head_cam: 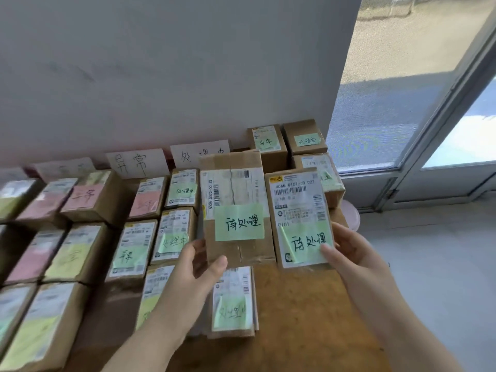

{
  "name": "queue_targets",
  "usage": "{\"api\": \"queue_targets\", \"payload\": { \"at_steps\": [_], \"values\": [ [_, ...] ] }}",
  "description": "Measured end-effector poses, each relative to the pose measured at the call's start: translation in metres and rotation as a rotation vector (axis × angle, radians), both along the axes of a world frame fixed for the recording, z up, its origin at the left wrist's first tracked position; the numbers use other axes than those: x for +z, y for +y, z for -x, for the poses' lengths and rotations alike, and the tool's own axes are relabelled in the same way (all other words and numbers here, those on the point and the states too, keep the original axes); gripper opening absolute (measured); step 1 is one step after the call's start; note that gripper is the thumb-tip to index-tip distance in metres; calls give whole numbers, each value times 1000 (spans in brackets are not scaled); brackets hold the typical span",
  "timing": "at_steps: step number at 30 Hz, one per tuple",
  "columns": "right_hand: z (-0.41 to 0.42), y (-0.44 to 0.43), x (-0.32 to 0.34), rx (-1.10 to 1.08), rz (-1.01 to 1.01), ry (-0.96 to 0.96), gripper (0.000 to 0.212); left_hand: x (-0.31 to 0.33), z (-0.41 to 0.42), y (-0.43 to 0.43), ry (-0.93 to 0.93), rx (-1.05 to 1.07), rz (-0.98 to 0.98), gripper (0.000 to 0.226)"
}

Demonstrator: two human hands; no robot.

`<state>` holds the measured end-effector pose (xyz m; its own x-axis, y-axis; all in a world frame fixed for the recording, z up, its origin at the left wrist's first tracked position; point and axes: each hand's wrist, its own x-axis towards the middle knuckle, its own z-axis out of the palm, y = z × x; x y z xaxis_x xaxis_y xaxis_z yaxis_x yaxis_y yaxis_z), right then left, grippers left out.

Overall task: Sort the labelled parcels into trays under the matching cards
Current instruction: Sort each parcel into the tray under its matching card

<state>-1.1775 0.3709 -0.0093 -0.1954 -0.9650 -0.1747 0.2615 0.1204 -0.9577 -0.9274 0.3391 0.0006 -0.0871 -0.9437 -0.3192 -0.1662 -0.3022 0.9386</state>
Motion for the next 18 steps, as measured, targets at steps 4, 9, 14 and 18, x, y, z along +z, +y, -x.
{"api": "queue_targets", "payload": {
  "at_steps": [4, 9, 14, 18],
  "values": [
    [-64, 18, 8, -46, 18, 30, 85, 7, -59, 13, -14, -16, 29, 62],
    [-148, 43, 8, -31, -18, 7, 86, 6, -140, 31, -27, -31, 1, 51],
    [-213, 61, 8, -35, -35, -37, 80, 0, -203, 47, -50, -35, -44, 52],
    [-244, 71, 9, 17, -89, 4, 99, 2, -235, 60, -50, 19, -73, 47]
  ]
}}
